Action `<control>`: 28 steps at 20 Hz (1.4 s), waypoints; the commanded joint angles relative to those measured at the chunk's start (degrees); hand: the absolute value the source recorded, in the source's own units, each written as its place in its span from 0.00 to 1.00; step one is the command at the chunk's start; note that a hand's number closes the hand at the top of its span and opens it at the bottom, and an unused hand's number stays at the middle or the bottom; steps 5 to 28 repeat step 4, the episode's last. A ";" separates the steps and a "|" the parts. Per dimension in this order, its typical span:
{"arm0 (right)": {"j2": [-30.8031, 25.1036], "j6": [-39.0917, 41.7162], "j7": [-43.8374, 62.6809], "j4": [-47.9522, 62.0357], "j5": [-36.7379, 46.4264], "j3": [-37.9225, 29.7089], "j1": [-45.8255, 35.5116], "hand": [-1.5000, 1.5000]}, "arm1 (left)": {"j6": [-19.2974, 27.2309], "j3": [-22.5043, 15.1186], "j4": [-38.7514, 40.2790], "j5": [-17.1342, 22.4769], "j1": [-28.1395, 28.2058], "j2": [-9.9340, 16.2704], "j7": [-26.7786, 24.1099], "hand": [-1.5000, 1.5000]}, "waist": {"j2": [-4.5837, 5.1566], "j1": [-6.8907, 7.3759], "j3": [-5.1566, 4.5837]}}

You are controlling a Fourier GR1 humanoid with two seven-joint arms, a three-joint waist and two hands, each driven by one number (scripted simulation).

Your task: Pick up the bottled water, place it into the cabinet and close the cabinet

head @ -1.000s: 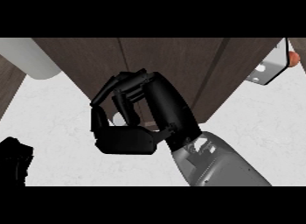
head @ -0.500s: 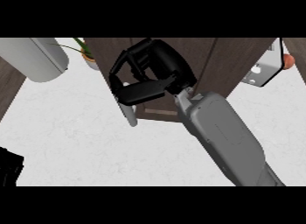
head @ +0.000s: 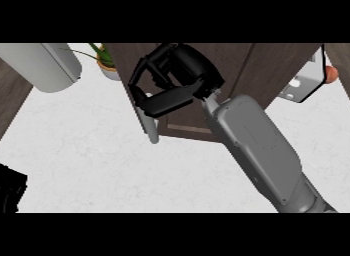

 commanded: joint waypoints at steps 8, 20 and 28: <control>-5.74 -2.56 -3.08 10.59 2.45 -6.20 -0.28 1.00 | 1.60 -0.59 -0.80 -0.28 -2.32 -0.74 1.62 1.00 | 2.88 -1.92 0.99; -5.74 -2.56 -3.08 10.59 2.45 -6.20 -0.28 1.00 | 1.60 -0.59 -0.80 -0.28 -2.32 -0.74 1.62 1.00 | 2.88 -1.92 0.99; -5.74 -2.56 -3.08 10.59 2.45 -6.20 -0.28 1.00 | 1.60 -0.59 -0.80 -0.28 -2.32 -0.74 1.62 1.00 | 2.88 -1.92 0.99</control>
